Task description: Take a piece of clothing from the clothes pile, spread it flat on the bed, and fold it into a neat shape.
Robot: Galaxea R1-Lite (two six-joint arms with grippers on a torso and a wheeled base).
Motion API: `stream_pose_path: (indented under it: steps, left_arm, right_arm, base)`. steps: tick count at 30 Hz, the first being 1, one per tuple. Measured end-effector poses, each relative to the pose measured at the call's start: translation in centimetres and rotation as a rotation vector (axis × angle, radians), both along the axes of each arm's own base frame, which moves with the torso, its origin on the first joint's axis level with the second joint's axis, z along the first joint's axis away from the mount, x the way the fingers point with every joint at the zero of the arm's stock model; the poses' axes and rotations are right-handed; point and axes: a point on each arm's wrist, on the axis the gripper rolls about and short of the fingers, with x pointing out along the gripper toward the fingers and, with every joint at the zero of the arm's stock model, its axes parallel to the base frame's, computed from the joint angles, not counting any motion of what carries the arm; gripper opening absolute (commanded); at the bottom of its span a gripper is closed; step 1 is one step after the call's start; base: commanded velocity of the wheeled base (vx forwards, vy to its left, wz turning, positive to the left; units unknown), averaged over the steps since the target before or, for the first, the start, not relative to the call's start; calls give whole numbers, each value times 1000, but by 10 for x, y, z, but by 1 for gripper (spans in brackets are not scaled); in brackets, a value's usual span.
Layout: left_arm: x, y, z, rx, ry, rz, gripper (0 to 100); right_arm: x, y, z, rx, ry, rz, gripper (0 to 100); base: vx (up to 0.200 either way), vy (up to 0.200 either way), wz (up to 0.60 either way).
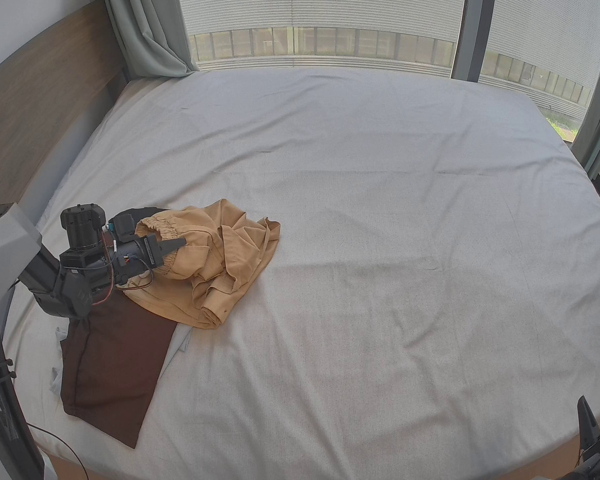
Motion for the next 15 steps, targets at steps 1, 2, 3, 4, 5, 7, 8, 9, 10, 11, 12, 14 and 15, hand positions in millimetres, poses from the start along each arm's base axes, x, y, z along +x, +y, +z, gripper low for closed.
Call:
stream_pose_path:
  steps: [1,2,3,4,5,7,8,9,10,11,12,14,15]
  left_arm:
    - [-1,0,-1,0,2,0,0]
    - [-2,1,-1,-1,4,2,0]
    - [-2,1,-2,-1,6,4,0]
    - [-4,2,-2,-3,4,7,0]
    - [-5,3,-1,-5,5,10,0]
    - [-7,3,0,-15,14,14,0]
    - [-9,3,2,-25,19,17,0]
    - [-11,2,4,-37,24,18,0]
    - [-13,1,7,-48,27,20,0]
    - [-16,1,11,-60,29,22,0]
    - [-19,0,16,-69,28,23,0]
    - [-25,-1,23,-82,24,25,0]
    - [-27,-1,26,-84,22,29,0]
  right_arm:
    - [0,0,0,0,0,0,100]
    - [0,0,0,0,0,-1,100]
    - [0,0,0,0,0,-1,100]
    - [0,0,0,0,0,-1,100]
    - [0,0,0,0,0,-1,100]
    - [0,0,0,0,0,-1,100]
    - [0,0,0,0,0,-1,100]
    - [0,0,0,0,0,-1,100]
    - [0,0,0,0,0,-1,100]
    - [0,0,0,0,0,-1,100]
    - [0,0,0,0,0,-1,100]
    - [0,0,0,0,0,-1,100]
    - [0,0,0,1,0,-1,100]
  base:
    - [0,0,0]
    - [0,0,0]
    - [0,0,0]
    - [0,0,0]
    - [0,0,0]
    - [0,0,0]
    - [0,0,0]
    - [0,0,0]
    - [0,0,0]
    - [0,0,0]
    - [0,0,0]
    - [0,0,0]
    - [0,0,0]
